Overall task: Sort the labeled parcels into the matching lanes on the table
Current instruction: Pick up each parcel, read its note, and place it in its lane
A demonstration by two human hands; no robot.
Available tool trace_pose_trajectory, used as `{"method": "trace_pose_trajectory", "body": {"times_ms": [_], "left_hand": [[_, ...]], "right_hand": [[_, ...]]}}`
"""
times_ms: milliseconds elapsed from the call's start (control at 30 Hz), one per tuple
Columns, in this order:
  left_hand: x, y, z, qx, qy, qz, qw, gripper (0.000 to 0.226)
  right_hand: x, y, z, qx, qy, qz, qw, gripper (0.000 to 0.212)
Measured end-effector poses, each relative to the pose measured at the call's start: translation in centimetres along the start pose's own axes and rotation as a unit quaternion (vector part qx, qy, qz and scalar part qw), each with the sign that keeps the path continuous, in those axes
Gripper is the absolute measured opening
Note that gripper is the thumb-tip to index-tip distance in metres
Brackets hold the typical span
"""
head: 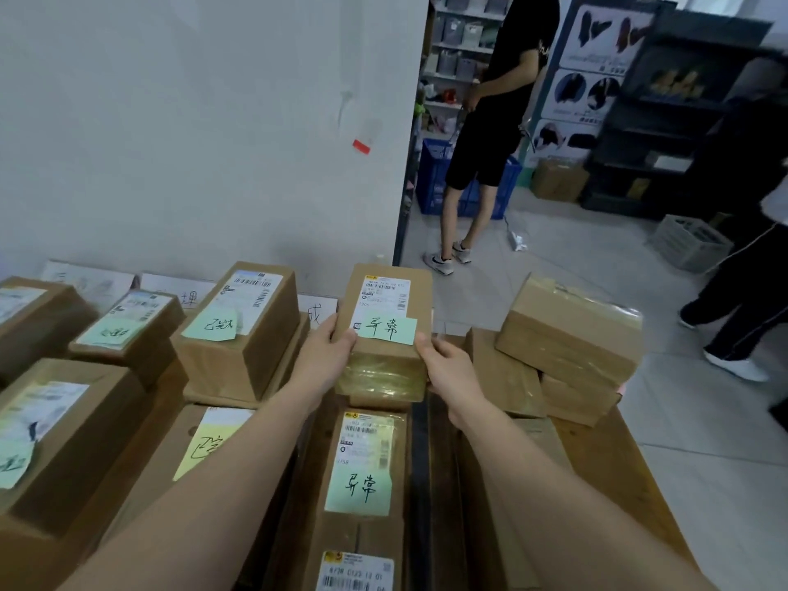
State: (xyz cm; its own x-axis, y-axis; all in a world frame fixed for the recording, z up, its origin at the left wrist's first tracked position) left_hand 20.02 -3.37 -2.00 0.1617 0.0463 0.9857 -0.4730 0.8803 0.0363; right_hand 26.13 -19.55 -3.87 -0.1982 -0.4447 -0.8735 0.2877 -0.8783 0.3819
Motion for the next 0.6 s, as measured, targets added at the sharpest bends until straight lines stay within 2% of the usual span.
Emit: {"method": "trace_pose_trajectory", "body": {"times_ms": [133,333,500,600], "left_hand": [[-0.1,0.1,-0.1,0.002,-0.018,-0.041,0.999,0.042],[0.6,-0.1,-0.3,0.002,-0.078,-0.167,0.983,0.043],[1.5,-1.6,-0.3,0.019,-0.166,-0.312,0.935,0.051],[2.9,-3.8,0.3,0.003,-0.228,-0.377,0.898,0.056]], "right_hand": [[-0.3,-0.1,0.4,0.001,0.002,0.029,1.0,0.064],[-0.8,1.0,1.4,0.031,0.037,0.119,0.992,0.065],[-1.2,3.3,2.8,0.062,0.078,0.21,0.973,0.058],[-0.9,5.2,3.3,0.089,0.087,0.269,0.955,0.061]]}}
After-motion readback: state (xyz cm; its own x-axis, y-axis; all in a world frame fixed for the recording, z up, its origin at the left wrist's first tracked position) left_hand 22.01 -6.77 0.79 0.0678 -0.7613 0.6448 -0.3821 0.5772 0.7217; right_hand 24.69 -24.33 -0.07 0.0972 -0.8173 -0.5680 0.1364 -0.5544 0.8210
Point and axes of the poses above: each hand's wrist, its own z-axis away from the middle knuckle, its own y-axis out of the back of the hand, x = y × z, the point moved 1 cm from there along -z, towards the middle knuckle, and after that the axes turned 11 degrees about z, right-handed, at the moved point
